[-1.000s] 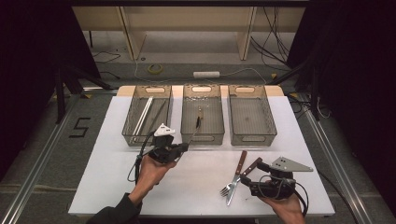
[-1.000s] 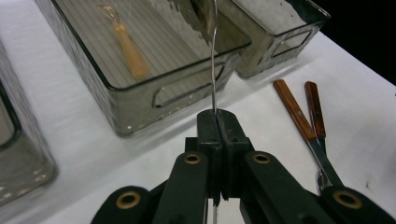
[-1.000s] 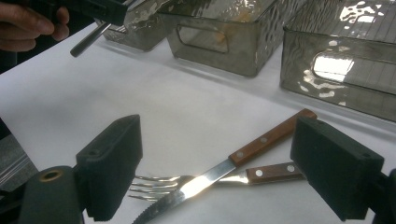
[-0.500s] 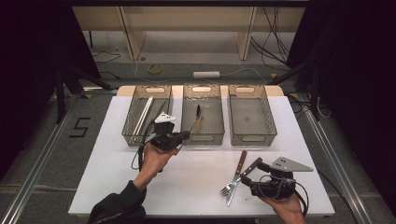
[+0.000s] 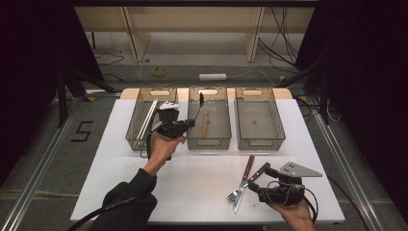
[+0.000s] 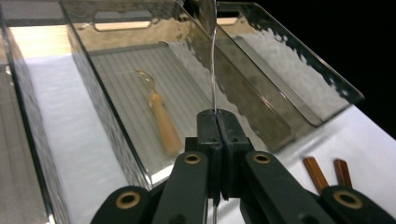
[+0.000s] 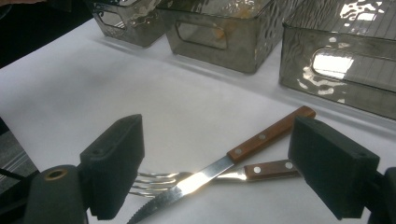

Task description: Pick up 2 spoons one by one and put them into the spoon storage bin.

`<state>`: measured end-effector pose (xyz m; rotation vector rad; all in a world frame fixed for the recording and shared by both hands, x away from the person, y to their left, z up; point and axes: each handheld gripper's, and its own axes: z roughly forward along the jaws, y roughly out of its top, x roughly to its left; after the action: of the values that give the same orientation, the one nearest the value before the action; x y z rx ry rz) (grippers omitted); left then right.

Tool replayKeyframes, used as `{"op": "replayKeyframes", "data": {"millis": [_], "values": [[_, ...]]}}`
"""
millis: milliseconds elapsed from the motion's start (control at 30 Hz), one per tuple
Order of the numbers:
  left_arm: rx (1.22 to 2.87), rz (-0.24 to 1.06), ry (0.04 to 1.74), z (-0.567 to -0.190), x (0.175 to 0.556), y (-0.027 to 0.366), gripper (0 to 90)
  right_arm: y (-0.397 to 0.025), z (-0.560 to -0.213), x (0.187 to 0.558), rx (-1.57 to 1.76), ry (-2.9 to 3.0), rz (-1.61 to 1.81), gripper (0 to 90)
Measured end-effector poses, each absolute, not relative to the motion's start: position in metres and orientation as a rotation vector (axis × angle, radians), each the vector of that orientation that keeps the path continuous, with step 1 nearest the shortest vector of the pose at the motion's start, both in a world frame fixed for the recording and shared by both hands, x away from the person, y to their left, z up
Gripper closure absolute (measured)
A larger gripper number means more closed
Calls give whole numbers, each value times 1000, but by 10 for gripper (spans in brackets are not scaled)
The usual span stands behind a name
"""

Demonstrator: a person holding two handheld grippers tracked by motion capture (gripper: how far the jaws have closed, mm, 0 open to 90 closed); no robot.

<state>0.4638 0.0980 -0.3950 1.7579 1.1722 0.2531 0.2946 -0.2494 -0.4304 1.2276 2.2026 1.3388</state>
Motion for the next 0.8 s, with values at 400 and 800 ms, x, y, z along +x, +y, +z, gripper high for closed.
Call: {"op": "replayKeyframes", "data": {"millis": [400,800], "values": [[1742,272,1210,-398,480,97,887,-247,-431,294,1221,2215,1336,196],[1737,274,1220,-398,497,81,887,-248,-431,294,1214,2219,1335,198]]}}
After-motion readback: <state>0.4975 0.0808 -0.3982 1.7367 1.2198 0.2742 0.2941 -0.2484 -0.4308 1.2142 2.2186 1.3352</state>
